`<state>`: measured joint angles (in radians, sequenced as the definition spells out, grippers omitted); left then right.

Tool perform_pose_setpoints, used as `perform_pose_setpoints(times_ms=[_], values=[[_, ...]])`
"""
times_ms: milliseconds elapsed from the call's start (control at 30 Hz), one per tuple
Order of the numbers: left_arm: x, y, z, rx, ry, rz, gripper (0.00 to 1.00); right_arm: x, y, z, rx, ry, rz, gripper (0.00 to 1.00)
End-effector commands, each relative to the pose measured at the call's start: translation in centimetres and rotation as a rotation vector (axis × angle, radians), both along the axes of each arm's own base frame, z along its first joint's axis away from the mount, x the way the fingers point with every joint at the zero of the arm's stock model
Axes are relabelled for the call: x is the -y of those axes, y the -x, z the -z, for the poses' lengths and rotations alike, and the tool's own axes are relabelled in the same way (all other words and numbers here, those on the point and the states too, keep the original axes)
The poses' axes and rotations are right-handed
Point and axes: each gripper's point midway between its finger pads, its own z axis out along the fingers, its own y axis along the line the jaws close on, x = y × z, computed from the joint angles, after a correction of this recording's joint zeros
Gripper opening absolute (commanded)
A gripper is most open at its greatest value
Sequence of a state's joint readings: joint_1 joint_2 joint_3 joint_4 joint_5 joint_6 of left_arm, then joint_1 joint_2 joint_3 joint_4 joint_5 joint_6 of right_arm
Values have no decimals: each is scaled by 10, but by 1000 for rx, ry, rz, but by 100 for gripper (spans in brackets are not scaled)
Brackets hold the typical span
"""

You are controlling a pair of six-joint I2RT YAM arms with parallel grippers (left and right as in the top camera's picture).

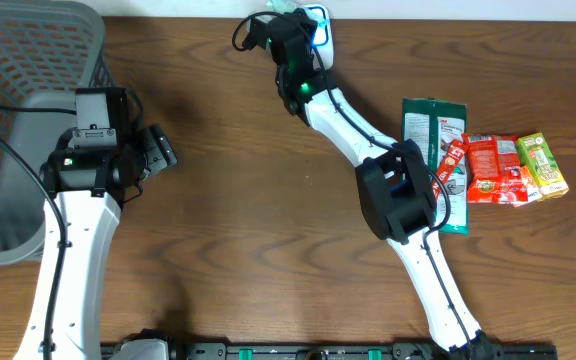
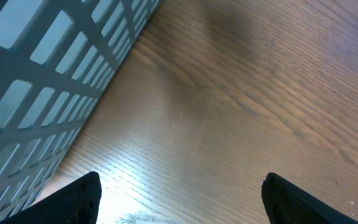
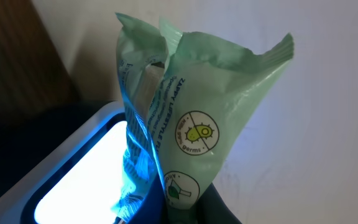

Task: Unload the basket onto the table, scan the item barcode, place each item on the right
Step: 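Hold the wipes pack up at the white scanner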

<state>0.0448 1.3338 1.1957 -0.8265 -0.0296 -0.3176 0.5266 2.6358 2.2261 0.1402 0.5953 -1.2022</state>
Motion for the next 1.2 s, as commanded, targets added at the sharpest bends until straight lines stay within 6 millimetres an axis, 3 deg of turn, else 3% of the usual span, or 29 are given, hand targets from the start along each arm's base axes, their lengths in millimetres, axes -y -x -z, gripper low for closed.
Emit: perform_pose_setpoints(times_ms=[0, 133, 500, 1000, 1167], values=[[-2, -3, -9, 25, -7, -9, 84, 11, -10, -14, 64, -62, 24, 1], [-3, -3, -9, 25, -8, -9, 84, 14, -14, -20, 87, -80, 15, 1], [-2, -3, -9, 25, -7, -9, 84, 14, -21, -5, 167, -114, 24, 1], [-3, -3, -9, 25, -8, -9, 84, -13, 3, 44, -19, -91, 25, 1], [-3, -3, -9, 25, -8, -9, 84, -14, 7, 44, -15, -113, 56, 1]])
